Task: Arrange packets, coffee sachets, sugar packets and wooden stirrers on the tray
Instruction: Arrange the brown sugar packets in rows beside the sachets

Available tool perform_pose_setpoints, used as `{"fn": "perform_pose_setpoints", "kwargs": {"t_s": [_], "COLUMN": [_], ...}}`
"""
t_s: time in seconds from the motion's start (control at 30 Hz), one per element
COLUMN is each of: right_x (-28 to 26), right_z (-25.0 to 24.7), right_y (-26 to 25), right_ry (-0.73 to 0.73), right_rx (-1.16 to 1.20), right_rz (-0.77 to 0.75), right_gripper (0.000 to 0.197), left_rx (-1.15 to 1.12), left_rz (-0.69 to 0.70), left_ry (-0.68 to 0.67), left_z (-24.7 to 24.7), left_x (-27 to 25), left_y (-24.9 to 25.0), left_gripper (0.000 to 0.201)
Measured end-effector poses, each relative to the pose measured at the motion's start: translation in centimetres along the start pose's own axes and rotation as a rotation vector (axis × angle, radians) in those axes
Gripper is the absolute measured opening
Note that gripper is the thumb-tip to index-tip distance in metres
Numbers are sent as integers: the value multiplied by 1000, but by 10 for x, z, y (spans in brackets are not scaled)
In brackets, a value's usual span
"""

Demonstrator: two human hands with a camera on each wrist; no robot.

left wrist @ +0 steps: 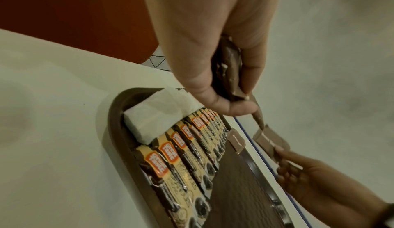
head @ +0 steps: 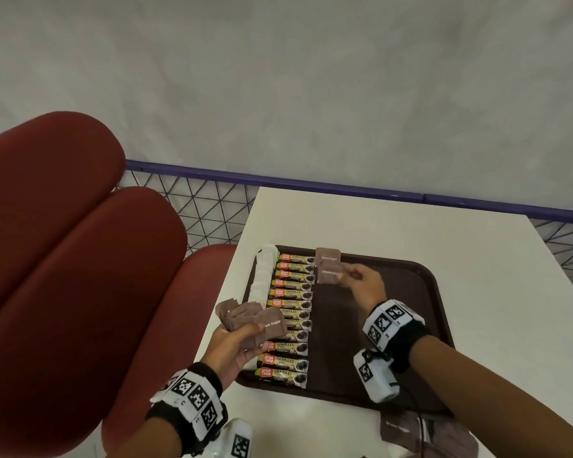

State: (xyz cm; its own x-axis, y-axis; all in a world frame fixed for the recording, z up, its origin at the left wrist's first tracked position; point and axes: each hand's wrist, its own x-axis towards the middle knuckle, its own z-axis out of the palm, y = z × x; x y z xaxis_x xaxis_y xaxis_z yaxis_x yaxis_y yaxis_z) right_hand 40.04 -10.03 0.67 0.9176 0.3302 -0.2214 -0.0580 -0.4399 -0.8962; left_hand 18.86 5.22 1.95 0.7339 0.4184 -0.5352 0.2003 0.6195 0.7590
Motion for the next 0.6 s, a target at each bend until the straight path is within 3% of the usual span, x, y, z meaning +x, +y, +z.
{"fn": "perform_pose_setpoints", "kwargs": {"t_s": [0.13, 0.23, 0.37, 0.6], "right_x": [35, 53, 68, 79], "right_z": [0, 9, 20, 33], "right_y": [7, 8, 10, 14], "right_ry": [162, 129, 67, 42], "right_rx": [-49, -71, -143, -331], "right_rz": [111, 167, 188, 198], "right_gripper": [22, 23, 23, 21], "left_rx": [3, 24, 7, 12], "left_rz": [-2, 3, 20, 25], "left_ry": [0, 5, 15, -1], "left_z": [-10, -15, -18, -21], "left_x": [3, 6, 8, 10], "left_y": [0, 3, 6, 10], "left_gripper": [36, 44, 32, 40]}}
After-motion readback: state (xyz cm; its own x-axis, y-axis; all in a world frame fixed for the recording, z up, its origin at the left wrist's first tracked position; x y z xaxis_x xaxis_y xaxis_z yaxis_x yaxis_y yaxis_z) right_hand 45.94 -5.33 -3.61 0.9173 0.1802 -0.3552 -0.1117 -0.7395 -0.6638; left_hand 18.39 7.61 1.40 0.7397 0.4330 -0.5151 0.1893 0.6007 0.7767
